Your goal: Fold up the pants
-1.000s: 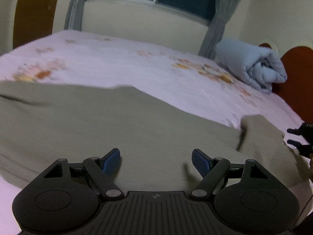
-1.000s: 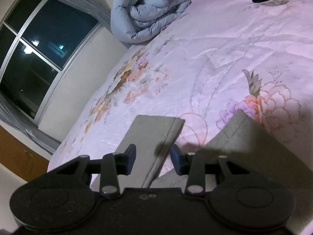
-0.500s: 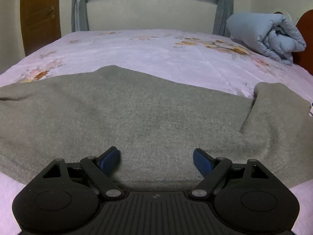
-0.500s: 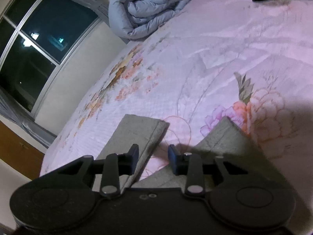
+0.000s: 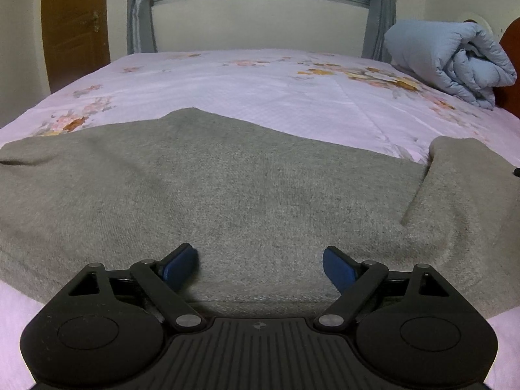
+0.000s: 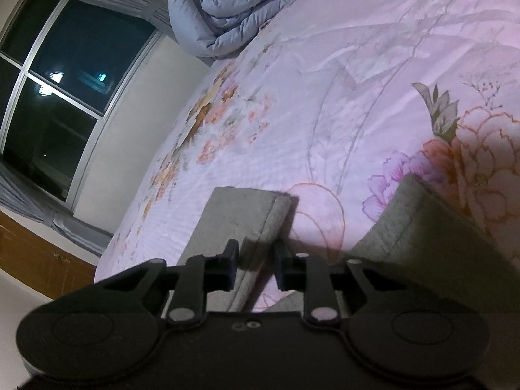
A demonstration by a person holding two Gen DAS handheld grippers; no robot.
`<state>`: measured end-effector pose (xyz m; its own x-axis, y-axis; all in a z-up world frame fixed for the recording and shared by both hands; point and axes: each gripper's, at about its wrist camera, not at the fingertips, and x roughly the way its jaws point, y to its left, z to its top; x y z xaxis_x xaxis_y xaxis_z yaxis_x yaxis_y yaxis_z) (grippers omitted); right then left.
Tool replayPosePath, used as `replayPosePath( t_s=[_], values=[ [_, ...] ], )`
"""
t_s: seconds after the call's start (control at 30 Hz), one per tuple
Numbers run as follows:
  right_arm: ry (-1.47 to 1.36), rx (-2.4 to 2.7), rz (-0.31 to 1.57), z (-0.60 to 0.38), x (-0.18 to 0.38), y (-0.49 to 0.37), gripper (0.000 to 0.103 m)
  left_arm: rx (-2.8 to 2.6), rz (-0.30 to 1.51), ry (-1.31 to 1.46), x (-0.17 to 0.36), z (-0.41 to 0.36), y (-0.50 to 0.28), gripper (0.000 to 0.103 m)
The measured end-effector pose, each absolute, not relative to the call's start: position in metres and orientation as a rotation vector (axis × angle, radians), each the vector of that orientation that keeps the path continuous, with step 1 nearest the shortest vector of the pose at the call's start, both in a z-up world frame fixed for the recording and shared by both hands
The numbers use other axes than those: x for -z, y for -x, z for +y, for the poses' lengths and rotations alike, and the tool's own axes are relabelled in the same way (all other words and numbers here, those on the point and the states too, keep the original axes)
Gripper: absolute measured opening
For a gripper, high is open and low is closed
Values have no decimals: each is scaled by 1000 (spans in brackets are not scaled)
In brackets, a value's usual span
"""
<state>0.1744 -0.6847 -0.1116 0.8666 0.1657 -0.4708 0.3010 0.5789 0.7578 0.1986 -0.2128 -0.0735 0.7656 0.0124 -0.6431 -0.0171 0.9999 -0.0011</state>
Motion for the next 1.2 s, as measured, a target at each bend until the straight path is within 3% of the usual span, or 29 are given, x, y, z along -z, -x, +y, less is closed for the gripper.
replayPosePath(
  t_s=[0.13, 0.73, 1.2],
  values=[
    [-955, 84, 551, -686, 113, -175, 2, -15, 702, 4, 73, -212, -199, 86],
    [-721, 124, 413, -681, 13, -67, 0, 252, 812, -38, 59, -182, -210, 86],
    [-901, 254, 428, -689, 76, -7, 0, 353, 833, -59, 55, -169, -212, 86]
  ],
)
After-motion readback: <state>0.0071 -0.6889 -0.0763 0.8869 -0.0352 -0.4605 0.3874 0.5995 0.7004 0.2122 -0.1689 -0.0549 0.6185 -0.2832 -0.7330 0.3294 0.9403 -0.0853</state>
